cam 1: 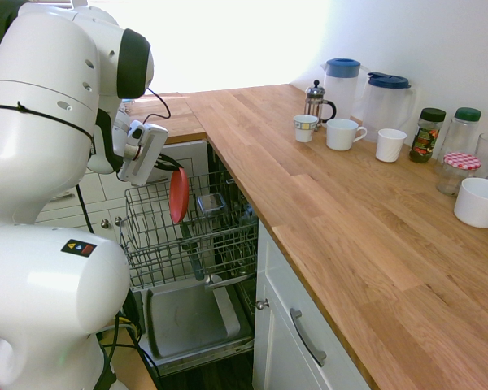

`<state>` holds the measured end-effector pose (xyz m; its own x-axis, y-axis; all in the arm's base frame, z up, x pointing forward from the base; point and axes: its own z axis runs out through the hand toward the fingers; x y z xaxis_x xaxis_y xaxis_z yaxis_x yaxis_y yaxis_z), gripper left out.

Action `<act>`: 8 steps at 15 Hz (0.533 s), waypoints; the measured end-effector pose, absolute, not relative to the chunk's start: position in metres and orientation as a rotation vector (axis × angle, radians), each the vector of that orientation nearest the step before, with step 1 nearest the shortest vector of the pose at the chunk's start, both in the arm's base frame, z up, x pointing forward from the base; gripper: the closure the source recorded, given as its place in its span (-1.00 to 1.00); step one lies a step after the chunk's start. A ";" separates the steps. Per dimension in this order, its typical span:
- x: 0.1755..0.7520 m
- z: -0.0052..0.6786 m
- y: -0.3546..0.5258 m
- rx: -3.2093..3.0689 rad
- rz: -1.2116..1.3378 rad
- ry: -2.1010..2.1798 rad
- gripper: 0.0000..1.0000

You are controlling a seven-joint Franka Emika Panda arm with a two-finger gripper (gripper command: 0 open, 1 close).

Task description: Put the plate in the dishwasher

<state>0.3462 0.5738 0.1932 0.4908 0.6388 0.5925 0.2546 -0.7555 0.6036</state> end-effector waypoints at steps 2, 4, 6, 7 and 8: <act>0.347 0.188 0.581 2.300 1.192 0.750 1.00; 0.346 0.183 0.589 2.302 1.199 0.757 1.00; 0.344 0.180 0.594 2.303 1.205 0.763 1.00; 0.342 0.179 0.596 2.303 1.205 0.768 1.00; 0.340 0.179 0.597 2.305 1.207 0.773 1.00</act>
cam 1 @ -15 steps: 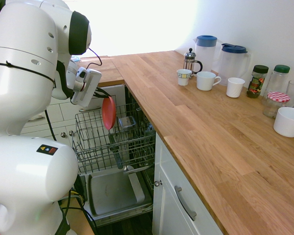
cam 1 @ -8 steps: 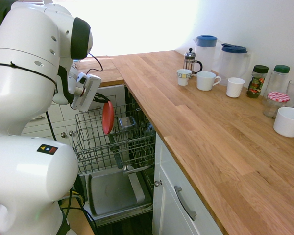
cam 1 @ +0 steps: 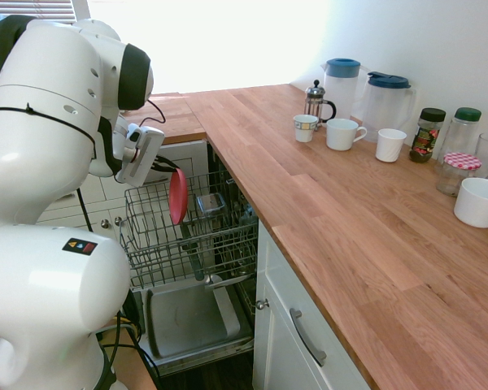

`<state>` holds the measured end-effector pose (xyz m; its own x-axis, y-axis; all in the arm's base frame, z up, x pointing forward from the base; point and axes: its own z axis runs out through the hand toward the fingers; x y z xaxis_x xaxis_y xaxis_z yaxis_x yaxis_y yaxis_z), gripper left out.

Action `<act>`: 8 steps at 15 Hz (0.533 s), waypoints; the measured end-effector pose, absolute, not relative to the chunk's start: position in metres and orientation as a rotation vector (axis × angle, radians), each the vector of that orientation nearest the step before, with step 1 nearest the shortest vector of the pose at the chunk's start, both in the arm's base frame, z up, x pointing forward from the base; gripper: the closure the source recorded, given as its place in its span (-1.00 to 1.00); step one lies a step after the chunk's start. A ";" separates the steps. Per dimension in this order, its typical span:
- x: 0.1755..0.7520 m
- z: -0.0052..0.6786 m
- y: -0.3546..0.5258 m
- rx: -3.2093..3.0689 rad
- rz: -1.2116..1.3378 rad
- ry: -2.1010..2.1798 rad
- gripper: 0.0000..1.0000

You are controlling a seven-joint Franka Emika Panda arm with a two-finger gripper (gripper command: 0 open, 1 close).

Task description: Put the plate in the dishwasher

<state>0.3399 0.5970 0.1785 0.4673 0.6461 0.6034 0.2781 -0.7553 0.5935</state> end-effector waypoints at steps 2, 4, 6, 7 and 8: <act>0.330 0.169 0.599 2.346 1.188 0.781 1.00; 0.321 0.157 0.601 2.372 1.177 0.776 1.00; 0.317 0.151 0.600 2.391 1.171 0.774 1.00; 0.317 0.149 0.600 2.398 1.171 0.774 1.00; 0.317 0.149 0.600 2.403 1.172 0.777 1.00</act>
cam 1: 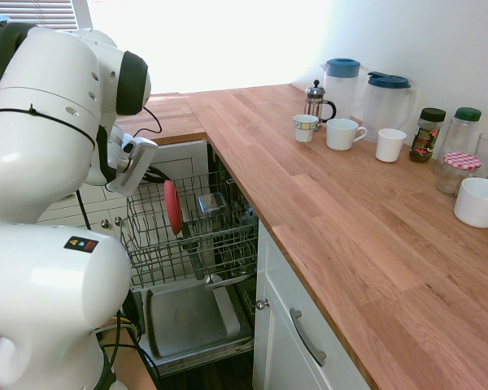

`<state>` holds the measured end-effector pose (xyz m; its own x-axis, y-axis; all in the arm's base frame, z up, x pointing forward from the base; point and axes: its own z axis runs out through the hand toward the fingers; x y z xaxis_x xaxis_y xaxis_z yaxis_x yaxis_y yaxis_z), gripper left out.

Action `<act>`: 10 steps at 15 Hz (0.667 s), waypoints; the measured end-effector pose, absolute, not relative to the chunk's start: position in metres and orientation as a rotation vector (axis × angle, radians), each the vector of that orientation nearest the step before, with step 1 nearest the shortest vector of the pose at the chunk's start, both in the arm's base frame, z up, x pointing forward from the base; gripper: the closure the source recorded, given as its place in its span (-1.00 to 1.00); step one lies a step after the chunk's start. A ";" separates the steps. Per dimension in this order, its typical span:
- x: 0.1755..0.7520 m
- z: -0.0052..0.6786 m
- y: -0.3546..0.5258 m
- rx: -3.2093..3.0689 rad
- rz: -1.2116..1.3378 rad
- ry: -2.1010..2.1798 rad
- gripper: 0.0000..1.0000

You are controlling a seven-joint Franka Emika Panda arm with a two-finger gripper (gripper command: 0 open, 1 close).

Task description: Put the plate in the dishwasher

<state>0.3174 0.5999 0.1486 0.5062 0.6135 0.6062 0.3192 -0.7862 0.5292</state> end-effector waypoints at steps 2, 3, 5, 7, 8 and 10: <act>0.318 0.148 0.600 2.417 1.171 0.788 -1.00; 0.318 0.148 0.601 2.422 1.173 0.793 -1.00; 0.320 0.147 0.600 2.434 1.173 0.804 -1.00; 0.320 0.146 0.600 2.445 1.171 0.813 -1.00; 0.320 0.146 0.600 2.453 1.170 0.816 -1.00; 0.320 0.142 0.600 2.463 1.166 0.814 -1.00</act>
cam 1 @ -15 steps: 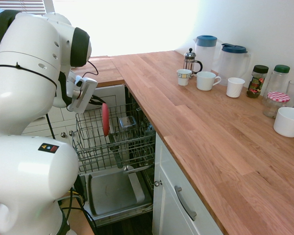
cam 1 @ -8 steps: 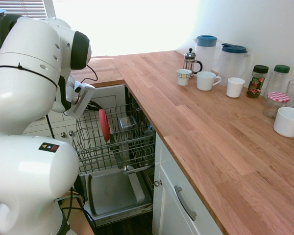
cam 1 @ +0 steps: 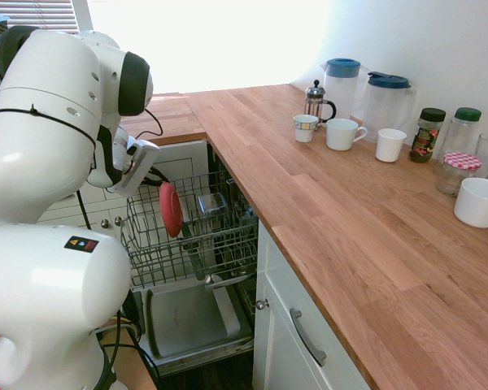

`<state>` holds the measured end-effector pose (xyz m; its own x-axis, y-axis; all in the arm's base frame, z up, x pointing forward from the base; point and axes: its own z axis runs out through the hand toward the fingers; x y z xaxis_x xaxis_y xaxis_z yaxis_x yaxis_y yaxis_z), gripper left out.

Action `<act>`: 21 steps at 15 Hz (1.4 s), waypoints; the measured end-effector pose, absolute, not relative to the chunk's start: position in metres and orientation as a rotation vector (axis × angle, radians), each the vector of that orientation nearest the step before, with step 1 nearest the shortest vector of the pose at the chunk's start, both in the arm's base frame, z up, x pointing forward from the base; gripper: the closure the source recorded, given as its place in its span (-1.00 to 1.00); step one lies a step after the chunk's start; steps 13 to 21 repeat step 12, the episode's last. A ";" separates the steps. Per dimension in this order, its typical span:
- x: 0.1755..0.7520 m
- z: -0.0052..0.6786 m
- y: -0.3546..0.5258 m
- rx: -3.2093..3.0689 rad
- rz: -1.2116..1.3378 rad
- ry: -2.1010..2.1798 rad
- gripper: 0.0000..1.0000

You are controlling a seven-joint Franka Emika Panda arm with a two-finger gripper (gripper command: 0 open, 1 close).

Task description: Put the plate in the dishwasher

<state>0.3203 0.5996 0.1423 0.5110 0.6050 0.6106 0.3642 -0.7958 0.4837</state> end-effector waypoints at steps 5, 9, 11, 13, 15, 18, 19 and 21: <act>0.319 0.147 0.602 2.468 1.176 0.815 -1.00; 0.300 0.173 0.611 2.481 1.209 0.833 -1.00; 0.287 0.190 0.610 2.489 1.226 0.820 -1.00; 0.282 0.199 0.606 2.487 1.232 0.808 -1.00; 0.282 0.199 0.606 2.487 1.232 0.808 -1.00; 0.282 0.199 0.606 2.487 1.232 0.808 -1.00; 0.282 0.199 0.606 2.487 1.232 0.808 -1.00; 0.282 0.199 0.606 2.487 1.232 0.808 -1.00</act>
